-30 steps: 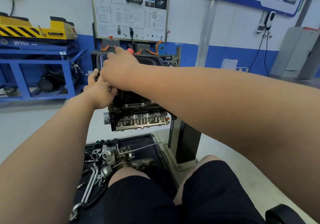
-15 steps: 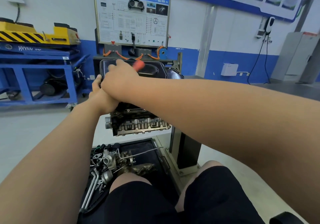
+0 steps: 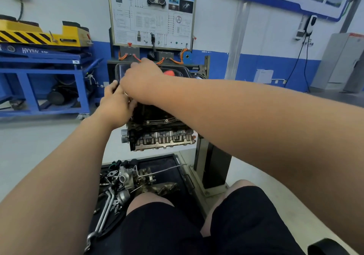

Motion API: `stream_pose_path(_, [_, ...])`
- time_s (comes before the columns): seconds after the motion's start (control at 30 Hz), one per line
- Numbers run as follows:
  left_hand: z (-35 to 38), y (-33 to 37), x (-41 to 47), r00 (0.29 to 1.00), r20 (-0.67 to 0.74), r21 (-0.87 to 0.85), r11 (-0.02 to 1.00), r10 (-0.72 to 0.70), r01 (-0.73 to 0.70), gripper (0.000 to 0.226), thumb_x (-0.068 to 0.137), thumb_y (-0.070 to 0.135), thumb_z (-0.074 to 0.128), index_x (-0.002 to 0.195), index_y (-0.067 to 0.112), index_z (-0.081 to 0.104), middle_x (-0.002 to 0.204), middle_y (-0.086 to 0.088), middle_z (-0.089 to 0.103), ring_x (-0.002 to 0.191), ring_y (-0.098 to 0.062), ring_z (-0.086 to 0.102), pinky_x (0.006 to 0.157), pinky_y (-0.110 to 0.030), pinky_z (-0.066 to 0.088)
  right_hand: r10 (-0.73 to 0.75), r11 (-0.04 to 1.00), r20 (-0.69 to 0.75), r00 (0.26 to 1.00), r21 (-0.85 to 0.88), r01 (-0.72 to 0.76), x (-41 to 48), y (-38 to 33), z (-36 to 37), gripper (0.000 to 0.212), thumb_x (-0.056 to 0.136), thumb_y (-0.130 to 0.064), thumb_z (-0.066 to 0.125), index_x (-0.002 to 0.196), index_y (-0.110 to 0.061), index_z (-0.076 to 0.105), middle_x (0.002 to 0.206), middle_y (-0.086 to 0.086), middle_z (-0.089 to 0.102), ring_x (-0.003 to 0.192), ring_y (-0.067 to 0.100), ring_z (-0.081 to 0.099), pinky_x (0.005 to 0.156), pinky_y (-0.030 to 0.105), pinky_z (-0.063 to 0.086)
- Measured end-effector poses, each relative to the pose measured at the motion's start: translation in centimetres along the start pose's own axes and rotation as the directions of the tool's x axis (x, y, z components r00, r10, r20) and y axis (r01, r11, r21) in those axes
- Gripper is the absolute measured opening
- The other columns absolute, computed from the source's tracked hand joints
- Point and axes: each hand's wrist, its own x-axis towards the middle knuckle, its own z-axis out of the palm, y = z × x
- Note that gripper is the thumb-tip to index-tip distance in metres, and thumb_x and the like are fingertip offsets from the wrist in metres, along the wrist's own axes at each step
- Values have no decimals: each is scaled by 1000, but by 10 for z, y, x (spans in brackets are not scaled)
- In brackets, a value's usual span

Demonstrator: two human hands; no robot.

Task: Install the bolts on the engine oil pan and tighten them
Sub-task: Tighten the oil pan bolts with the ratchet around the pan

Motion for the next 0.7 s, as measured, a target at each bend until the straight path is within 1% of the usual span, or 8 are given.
stream_pose_path(0.1, [-2, 5, -1, 999, 6, 45, 998, 42, -42, 48, 97, 33, 38, 142, 16, 37, 146, -14, 38, 140, -33, 6, 101, -55, 34, -65, 997, -101, 993, -39, 61, 3, -1, 0, 20, 97, -16, 45, 107, -20, 62, 116, 2, 61, 112, 26, 51, 91, 38, 35])
stream_pose_path(0.2, [-4, -1, -1, 998, 45, 89, 995, 46, -50, 44, 96, 30, 39, 138, 17, 45, 154, -4, 28, 142, -27, 2, 104, -56, 31, 12, 978, -34, 999, 207, -5, -3, -9, 2, 18, 96, -24, 45, 79, -22, 49, 94, -3, 57, 85, 21, 53, 75, 36, 38])
stream_pose_path(0.37, [3, -7, -1, 995, 55, -128, 987, -89, 96, 86, 83, 3, 49, 151, 36, 10, 159, 1, -11, 137, -40, 23, 108, -53, 31, 147, 847, 145, 978, 492, -200, -6, -15, 7, 37, 95, -50, 32, 102, -23, 56, 87, -2, 49, 78, 20, 50, 61, 35, 34])
stream_pose_path(0.43, [3, -7, 2, 995, 57, -139, 986, -81, 88, 74, 83, 14, 46, 149, 34, 20, 159, 0, -3, 138, -38, 22, 104, -55, 35, 114, 881, 121, 986, 447, -156, -4, -12, 4, 29, 95, -42, 39, 108, -23, 57, 94, -2, 51, 80, 20, 50, 62, 35, 36])
stream_pose_path(0.5, [2, -4, 6, 998, 58, 20, 1000, -24, 22, 54, 88, 29, 39, 142, 26, 35, 156, -5, 12, 139, -36, 12, 100, -56, 37, 58, 928, 49, 997, 366, -72, -5, -6, 0, 14, 95, -27, 44, 103, -23, 56, 102, -1, 55, 87, 21, 54, 64, 34, 39])
stream_pose_path(0.57, [1, -1, 7, 998, 57, 118, 993, 18, -25, 43, 93, 32, 34, 130, 16, 47, 148, -12, 32, 136, -38, 10, 93, -57, 38, 1, 974, -50, 999, 225, 10, -4, -3, 0, 19, 96, -17, 45, 108, -21, 60, 112, 0, 60, 104, 25, 55, 77, 38, 43])
stream_pose_path(0.63, [0, 1, 3, 998, 57, 106, 994, 21, -27, 48, 89, 33, 29, 122, 6, 51, 130, -23, 48, 128, -45, 23, 88, -60, 39, -57, 987, -92, 994, 148, 70, -3, -7, 1, 23, 96, -16, 46, 113, -19, 61, 118, 2, 60, 111, 26, 54, 88, 42, 41])
stream_pose_path(0.7, [-1, -2, 2, 999, 50, 71, 997, 17, -21, 53, 86, 37, 28, 122, 5, 51, 133, -22, 46, 130, -45, 23, 93, -61, 37, -25, 973, -75, 997, 225, 42, -5, -12, 3, 20, 96, -16, 46, 109, -22, 59, 115, 0, 60, 102, 25, 57, 83, 39, 43])
